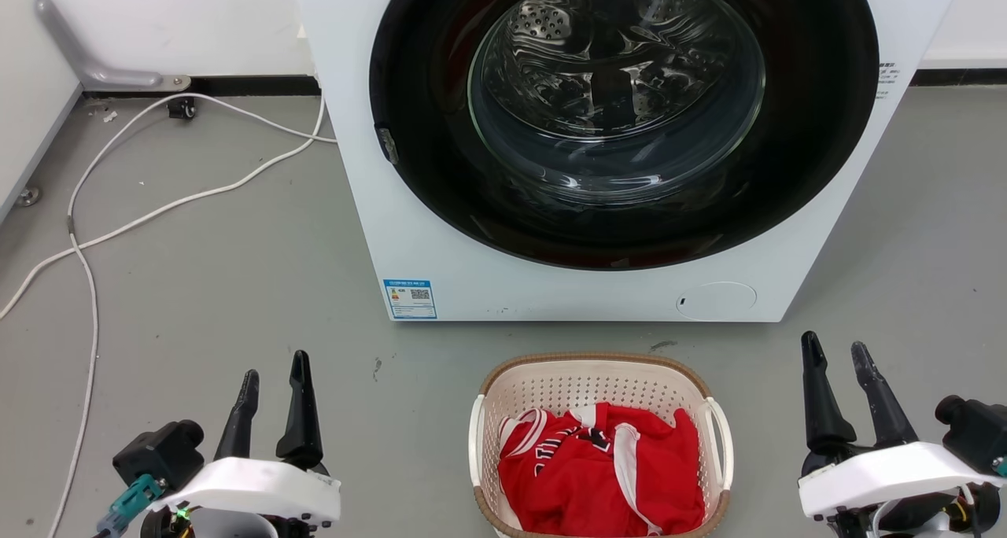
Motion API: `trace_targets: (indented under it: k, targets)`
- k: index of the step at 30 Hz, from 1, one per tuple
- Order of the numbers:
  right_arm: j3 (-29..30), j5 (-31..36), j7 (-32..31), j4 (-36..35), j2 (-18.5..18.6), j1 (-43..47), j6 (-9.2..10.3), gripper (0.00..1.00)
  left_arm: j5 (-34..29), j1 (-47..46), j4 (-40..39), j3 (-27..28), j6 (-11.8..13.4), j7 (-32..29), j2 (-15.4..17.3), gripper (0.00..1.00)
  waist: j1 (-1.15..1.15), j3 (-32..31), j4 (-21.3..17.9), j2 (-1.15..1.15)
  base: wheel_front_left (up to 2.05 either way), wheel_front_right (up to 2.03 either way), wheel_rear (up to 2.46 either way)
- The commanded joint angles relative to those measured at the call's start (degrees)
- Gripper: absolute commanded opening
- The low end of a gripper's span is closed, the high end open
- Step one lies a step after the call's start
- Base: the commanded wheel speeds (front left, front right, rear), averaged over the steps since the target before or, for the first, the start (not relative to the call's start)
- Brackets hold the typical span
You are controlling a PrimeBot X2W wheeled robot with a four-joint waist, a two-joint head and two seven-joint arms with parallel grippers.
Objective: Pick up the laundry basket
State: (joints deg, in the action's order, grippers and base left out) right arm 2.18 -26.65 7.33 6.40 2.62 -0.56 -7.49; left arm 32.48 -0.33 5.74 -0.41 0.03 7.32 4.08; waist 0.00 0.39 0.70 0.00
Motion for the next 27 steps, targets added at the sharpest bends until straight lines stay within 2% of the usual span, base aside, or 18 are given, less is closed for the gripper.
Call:
trace_targets:
  k: [1,27]
  targets:
    - [-0.2,1.6,0.5,-0.9,0.3,0.2,-0.01,1.0,-1.4,0.0,-0.6,-0.2,0.2,0.6,0.5,1.0,0.0,0.0,0.0,0.0,0.0,0.0,0.0]
    - [-0.1,15.1,4.2,-2.1,0.3,2.1,0.0,1.0,-15.9,1.9,-1.0,-0.8,0.7,4.2,0.3,1.0,0.0,-0.3,0.4,0.0,0.0,0.0,0.0]
